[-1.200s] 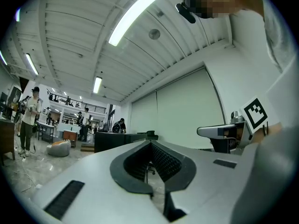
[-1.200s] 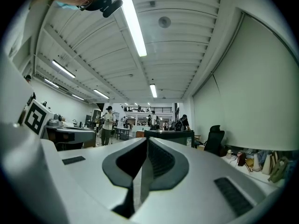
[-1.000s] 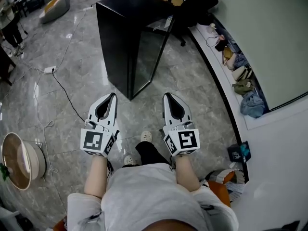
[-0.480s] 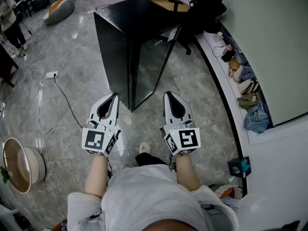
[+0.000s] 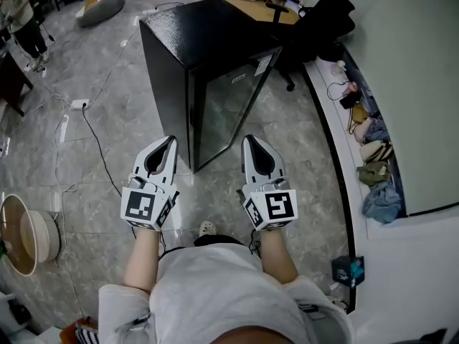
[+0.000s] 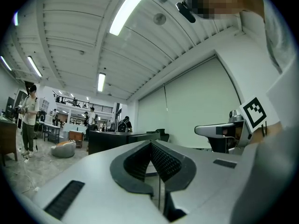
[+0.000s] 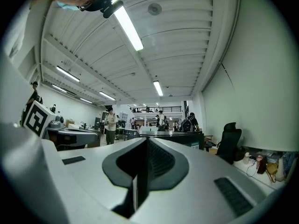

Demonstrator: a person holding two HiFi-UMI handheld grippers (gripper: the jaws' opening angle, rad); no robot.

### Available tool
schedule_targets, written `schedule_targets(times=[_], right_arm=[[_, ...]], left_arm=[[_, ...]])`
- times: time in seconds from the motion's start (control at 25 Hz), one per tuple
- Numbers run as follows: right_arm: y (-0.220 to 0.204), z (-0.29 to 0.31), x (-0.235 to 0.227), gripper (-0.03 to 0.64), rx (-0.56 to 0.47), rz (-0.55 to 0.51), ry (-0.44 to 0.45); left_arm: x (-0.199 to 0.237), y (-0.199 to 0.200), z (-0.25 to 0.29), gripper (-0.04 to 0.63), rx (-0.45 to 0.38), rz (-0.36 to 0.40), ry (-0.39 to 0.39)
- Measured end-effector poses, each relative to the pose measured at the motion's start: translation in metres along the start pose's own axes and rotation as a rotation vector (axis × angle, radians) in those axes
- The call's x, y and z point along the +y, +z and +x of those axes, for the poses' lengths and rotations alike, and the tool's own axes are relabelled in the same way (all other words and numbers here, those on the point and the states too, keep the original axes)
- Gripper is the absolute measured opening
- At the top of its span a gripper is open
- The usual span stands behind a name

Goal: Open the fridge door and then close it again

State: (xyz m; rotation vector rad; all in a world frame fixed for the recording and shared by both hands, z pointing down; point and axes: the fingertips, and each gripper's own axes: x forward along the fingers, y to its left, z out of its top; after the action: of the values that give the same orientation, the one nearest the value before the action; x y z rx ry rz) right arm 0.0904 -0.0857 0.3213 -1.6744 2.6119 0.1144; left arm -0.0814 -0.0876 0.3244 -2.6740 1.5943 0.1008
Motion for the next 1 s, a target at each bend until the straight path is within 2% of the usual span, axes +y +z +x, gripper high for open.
schedule_targets(times=[0.24, 0.48, 0.68, 1.0], right_arm=[[-0.022, 0.023, -0.017, 0.025, 0.028, 0.021, 0.047], [-0.048, 0.041, -0.016, 0.025, 0.080, 0.058, 0.060], [-0.074, 0.050, -0.015, 0.026, 0.134, 0.082, 0.053], [-0.097, 0.060, -0.019, 0.025, 0.180, 0.099, 0.035]], left_arm=[[0.002, -0.016, 0.023, 0.015, 0.029, 0.024, 0.025], [0.007, -0.049, 0.033, 0.015, 0.112, 0.008, 0.011], [0.013, -0.086, 0.039, 0.015, 0.186, -0.018, -0.011], [0.019, -0.137, 0.071, 0.015, 0.307, -0.002, -0.082]])
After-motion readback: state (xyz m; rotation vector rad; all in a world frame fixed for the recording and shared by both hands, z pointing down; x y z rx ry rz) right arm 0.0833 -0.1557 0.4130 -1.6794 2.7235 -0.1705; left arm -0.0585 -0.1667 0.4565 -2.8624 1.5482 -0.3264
